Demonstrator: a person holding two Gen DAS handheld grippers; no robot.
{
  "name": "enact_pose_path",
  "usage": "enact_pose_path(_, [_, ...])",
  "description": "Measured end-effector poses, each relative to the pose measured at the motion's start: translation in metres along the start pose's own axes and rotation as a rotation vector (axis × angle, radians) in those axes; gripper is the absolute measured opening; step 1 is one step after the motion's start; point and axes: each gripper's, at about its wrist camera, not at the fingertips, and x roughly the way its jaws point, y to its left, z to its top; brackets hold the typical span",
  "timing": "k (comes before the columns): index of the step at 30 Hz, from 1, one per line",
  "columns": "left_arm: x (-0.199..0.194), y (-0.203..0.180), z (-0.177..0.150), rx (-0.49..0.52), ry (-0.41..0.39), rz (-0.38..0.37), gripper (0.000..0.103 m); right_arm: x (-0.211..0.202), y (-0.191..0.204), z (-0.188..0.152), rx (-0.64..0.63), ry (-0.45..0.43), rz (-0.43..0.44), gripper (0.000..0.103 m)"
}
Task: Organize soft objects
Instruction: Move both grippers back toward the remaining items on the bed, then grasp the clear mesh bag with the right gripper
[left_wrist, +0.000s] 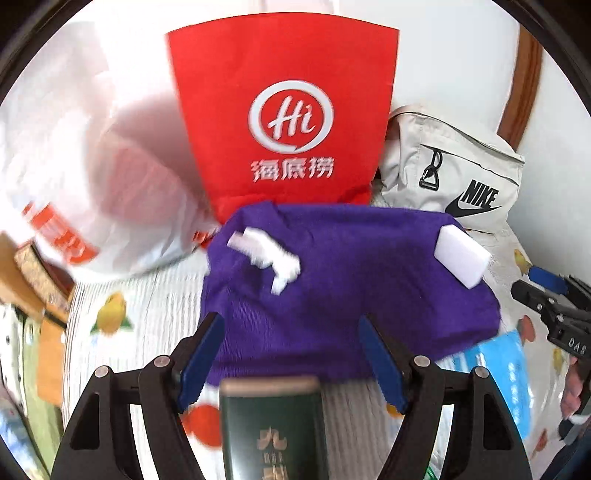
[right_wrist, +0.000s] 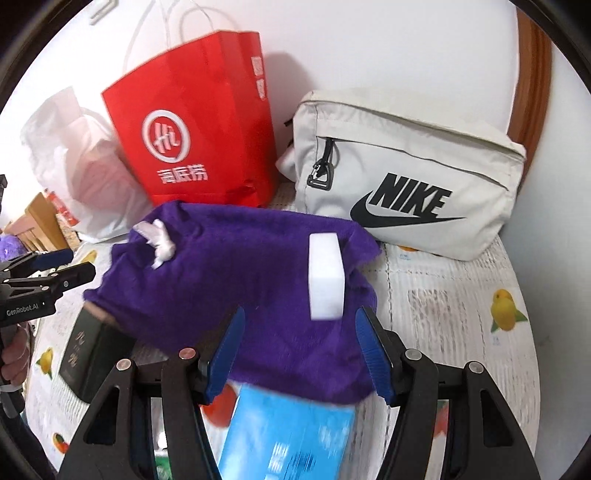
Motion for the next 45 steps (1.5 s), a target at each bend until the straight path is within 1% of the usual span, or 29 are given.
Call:
enact_pose_path(4, [-0.024,0.003,-0.024,-0.049,-0.009,-0.022,0.074,-0.025,0.006,-0.020,-0.008,-0.016,0.010,0.062])
enact_pose_path(6, [-0.039,0.001,-0.042,-0.060,-0.013,-0.030,0.074,-0.038,0.010,-0.032,-0.012,-0.019,0.016,0.062])
enact_pose_path(9, [-0.053,0.000,-0.065,-0.067,-0.027,-0.040,0.074,-0.056,0.017,-0.055,-0.019,-0.023,0.027,0.062])
enact_pose_path(12, [-0.066,-0.002,-0.091,-0.078,-0.024,-0.038,0.074,-0.073,0.027,-0.082,-0.027,-0.017,0.051,0.063])
enact_pose_path(14, [-0.073,-0.002,-0.105,-0.087,-0.023,-0.043,0.074,-0.082,0.035,-0.100,-0.041,-0.012,0.088,0.065])
enact_pose_path(16, [-0.077,-0.001,-0.121,-0.101,-0.020,-0.045,0.074,-0.088,0.042,-0.117,-0.047,-0.010,0.118,0.072])
enact_pose_path(18, [-0.082,-0.002,-0.134,-0.104,-0.023,-0.038,0.074,-0.092,0.050,-0.138,-0.055,0.000,0.156,0.073])
enact_pose_path(20, [-0.086,-0.002,-0.147,-0.106,-0.029,-0.019,0.074,-0.091,0.057,-0.155,-0.061,0.025,0.195,0.075])
enact_pose_path(22, [-0.087,-0.002,-0.161,-0.106,-0.024,-0.004,0.074,-0.086,0.063,-0.168,-0.070,0.044,0.211,0.079])
enact_pose_path(27, [-0.087,0.000,-0.190,-0.115,-0.019,0.000,0.074,-0.059,0.074,-0.196,-0.084,0.113,0.248,0.081])
enact_pose_path(31, [-0.081,0.000,-0.210,-0.112,0.001,0.008,0.074,-0.046,0.075,-0.204,-0.078,0.140,0.276,0.081])
enact_pose_path(36, [-0.071,-0.001,-0.222,-0.115,0.024,0.012,0.074,-0.027,0.083,-0.206,-0.103,0.162,0.302,0.081])
enact_pose_path(38, [-0.068,-0.002,-0.225,-0.116,0.029,0.009,0.074,-0.027,0.087,-0.208,-0.136,0.145,0.304,0.077])
enact_pose_path(40, [-0.065,-0.002,-0.228,-0.118,0.038,0.006,0.074,-0.031,0.085,-0.209,-0.143,0.123,0.298,0.054])
enact_pose_path(41, [-0.065,-0.002,-0.228,-0.117,0.040,0.005,0.074,-0.035,0.083,-0.209,-0.138,0.122,0.309,0.049])
enact_pose_path(43, [-0.065,-0.004,-0.227,-0.110,0.038,0.008,0.074,-0.041,0.077,-0.209,-0.126,0.112,0.306,0.029])
enact_pose_path(45, [-0.067,-0.007,-0.226,-0.098,0.030,0.011,0.074,-0.048,0.070,-0.209,-0.111,0.087,0.292,0.018])
